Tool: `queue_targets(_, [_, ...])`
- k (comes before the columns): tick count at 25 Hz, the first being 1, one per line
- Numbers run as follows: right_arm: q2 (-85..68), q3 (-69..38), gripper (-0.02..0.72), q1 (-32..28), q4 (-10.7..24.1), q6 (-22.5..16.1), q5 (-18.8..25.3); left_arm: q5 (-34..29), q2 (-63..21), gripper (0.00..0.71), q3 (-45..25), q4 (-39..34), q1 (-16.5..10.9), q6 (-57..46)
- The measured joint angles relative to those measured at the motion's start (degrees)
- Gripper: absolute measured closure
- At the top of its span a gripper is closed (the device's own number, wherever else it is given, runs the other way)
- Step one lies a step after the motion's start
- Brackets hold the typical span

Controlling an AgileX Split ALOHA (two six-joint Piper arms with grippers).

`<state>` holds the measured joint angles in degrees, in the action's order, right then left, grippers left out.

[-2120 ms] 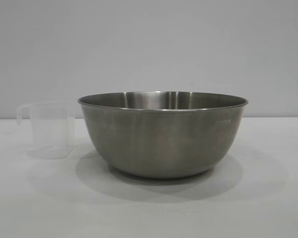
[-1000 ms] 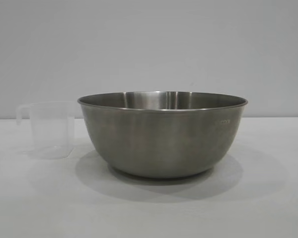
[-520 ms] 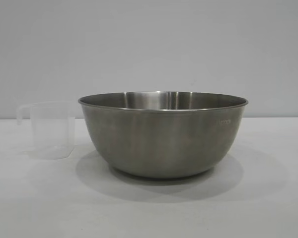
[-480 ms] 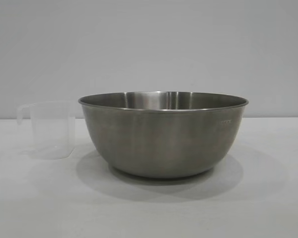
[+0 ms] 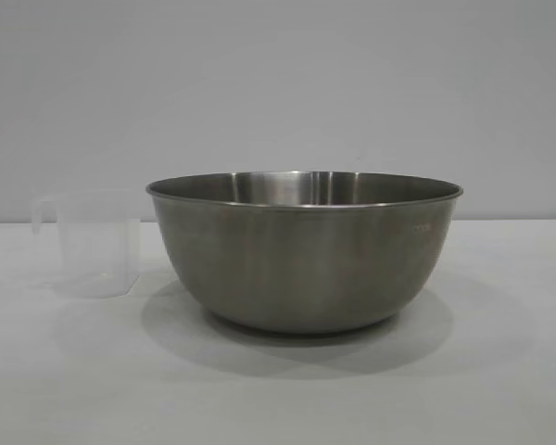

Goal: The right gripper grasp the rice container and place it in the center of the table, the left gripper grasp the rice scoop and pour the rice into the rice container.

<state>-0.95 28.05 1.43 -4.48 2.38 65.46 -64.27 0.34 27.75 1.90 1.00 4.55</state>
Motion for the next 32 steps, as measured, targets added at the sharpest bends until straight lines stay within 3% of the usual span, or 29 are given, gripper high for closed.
queue_targets(2, [0.0, 0.0, 0.176, 1.3, 0.0, 0.0, 0.0, 0.1, -1.1, 0.233, 0.0, 0.0, -1.6, 0.0])
queue_targets(7, [0.0, 0.0, 0.176, 2.4, -0.1, 0.0, 0.0, 0.0, -1.3, 0.233, 0.0, 0.0, -2.7, 0.0])
queue_targets(32, [0.0, 0.0, 0.176, 2.4, -0.1, 0.0, 0.0, 0.0, -1.4, 0.233, 0.0, 0.0, -2.7, 0.0])
